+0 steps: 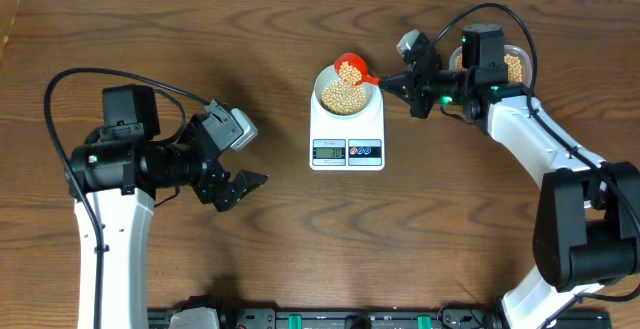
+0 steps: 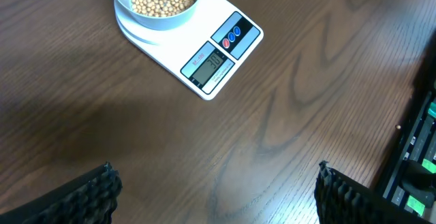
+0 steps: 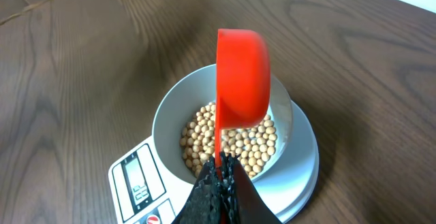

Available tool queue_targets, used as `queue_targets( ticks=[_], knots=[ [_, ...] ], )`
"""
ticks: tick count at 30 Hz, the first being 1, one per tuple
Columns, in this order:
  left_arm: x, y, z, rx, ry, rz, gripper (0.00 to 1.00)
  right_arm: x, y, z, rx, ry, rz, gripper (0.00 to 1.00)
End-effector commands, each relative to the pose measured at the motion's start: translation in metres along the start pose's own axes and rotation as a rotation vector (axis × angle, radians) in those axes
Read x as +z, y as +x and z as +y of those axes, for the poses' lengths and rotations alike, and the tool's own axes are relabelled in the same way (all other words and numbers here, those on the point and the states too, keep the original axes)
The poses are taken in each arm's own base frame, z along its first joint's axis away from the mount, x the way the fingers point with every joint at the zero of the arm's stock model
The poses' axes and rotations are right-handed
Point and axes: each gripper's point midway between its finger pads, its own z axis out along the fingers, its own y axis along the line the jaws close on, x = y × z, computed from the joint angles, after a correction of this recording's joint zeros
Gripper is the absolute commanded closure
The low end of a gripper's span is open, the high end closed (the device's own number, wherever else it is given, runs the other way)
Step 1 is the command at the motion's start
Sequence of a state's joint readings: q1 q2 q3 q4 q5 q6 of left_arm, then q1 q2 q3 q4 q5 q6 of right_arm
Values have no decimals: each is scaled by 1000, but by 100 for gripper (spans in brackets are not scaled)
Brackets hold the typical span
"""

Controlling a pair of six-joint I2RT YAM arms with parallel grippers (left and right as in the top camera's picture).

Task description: Scoop item into bowl and weigh 50g on scale

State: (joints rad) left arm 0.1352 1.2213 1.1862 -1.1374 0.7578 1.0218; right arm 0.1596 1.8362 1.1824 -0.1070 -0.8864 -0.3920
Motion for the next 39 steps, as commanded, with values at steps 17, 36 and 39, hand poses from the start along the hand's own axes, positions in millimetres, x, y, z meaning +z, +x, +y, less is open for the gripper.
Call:
queue_targets(
  ticks=[17, 36, 39],
  knots=[
    [-6, -10, -1, 35, -8, -26, 7, 2, -3, 3, -111, -8, -9, 99],
    [-6, -10, -1, 35, -8, -26, 7, 7, -1, 3, -171, 20, 15, 99],
    [-6, -10, -1, 34, -8, -26, 7, 7, -1, 1, -175, 31, 18, 99]
  ],
)
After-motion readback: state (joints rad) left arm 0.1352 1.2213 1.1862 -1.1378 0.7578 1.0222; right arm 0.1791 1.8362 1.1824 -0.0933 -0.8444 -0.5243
